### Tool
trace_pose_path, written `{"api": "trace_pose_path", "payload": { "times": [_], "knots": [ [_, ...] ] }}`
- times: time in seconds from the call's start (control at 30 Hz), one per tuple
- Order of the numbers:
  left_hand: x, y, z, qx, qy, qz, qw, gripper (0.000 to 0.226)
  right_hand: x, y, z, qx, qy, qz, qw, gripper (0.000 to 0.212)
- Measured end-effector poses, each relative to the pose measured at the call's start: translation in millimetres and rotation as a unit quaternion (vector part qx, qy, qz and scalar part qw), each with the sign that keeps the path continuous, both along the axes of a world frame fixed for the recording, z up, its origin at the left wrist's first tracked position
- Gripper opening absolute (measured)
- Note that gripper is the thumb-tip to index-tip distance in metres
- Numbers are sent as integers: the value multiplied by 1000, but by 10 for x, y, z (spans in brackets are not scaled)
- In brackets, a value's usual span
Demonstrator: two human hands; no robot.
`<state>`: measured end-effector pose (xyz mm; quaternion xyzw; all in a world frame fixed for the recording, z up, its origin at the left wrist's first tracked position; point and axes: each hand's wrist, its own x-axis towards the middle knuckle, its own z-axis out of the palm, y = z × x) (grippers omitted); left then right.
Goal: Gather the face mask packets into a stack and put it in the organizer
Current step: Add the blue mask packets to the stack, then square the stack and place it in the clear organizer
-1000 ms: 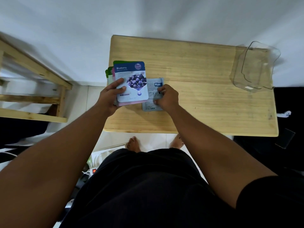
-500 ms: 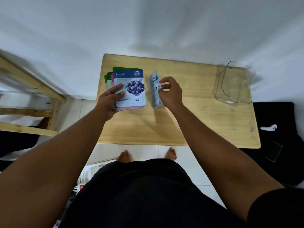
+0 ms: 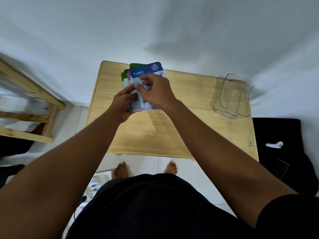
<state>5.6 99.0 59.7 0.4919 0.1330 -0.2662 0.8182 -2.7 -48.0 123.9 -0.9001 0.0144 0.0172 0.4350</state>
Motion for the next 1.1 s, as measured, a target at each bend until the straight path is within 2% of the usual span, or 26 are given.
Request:
{"api": "trace_pose_path", "payload": {
  "times": [0.17,0.23,0.33,0.4,0.53,0.63,0.77,0.87,0.97,1.07,1.1],
  "knots": [
    [-43,-1,53,14,11,14,1000,49,-1,-332,18,-9,-89,-57,994,19],
    [-51,27,58,16,1,0,1000,50,-22,-453,-40,67,-6,-47,997,23],
    [-80,33,104,25,-13,-26,999,51,-87,-530,-113,227,155,-23,961,30],
    [-92,16,147,23,-23,-37,999,50,-113,-558,-172,262,189,-45,945,31],
    [-85,-35,256,-46,-29,-48,997,49,-118,-593,-242,292,188,-82,934,30],
    [-50,-121,309,-44,-34,-78,995,44,-118,-635,-288,289,160,-107,938,32],
    [5,-283,394,45,-42,-46,997,34,-146,-677,-281,244,84,-105,961,36],
    [112,-294,360,109,-76,-64,989,30,-156,-746,-266,232,45,-87,968,35],
    [216,-288,312,160,-100,-91,978,11,-126,-843,-305,212,27,-71,974,33],
    [262,-363,279,242,-177,-83,950,19,-66,-917,-355,173,14,-79,982,28],
    [269,-399,257,258,-212,-78,940,21,-43,-946,-376,166,1,-85,982,32]
  ]
}}
